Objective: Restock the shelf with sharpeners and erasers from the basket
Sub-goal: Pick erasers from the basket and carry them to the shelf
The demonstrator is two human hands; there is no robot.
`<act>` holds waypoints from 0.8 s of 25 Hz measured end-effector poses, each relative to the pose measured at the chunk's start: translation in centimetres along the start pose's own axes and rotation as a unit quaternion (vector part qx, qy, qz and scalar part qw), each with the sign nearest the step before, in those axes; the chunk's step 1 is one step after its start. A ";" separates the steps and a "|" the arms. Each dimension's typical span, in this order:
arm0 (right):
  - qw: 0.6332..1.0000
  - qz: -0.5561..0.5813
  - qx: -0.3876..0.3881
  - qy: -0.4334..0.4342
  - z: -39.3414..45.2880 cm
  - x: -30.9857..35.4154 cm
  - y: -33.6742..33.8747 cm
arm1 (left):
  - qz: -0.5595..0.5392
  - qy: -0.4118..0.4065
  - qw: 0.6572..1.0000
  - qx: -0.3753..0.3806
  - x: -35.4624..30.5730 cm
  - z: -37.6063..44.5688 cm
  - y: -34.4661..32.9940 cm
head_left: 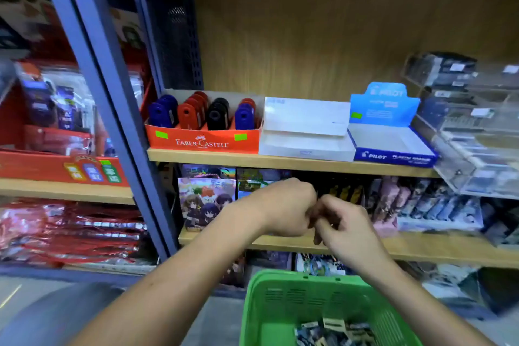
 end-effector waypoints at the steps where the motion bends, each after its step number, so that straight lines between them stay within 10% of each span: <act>1: 0.998 -0.029 0.041 -0.033 -0.7 -2.8 -0.9 | 0.018 0.010 0.998 0.058 -0.4 1.2 -3.1; 9: 0.882 -0.179 0.349 -0.261 -9.1 -21.3 -9.9 | -0.084 0.106 0.946 0.294 -0.2 5.8 -26.2; 20: 0.819 -0.243 0.267 -0.445 -19.7 -31.8 -11.9 | -0.310 0.288 0.852 0.309 0.9 4.6 -44.2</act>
Point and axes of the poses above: each hand's wrist, its own z-axis towards the middle knuckle, its own y-axis out of the back of the hand, x = y × z, the point moved 6 cm from there along z, towards the middle knuckle, and after that the axes turned 7 degrees about x, right-handed, at the moved point
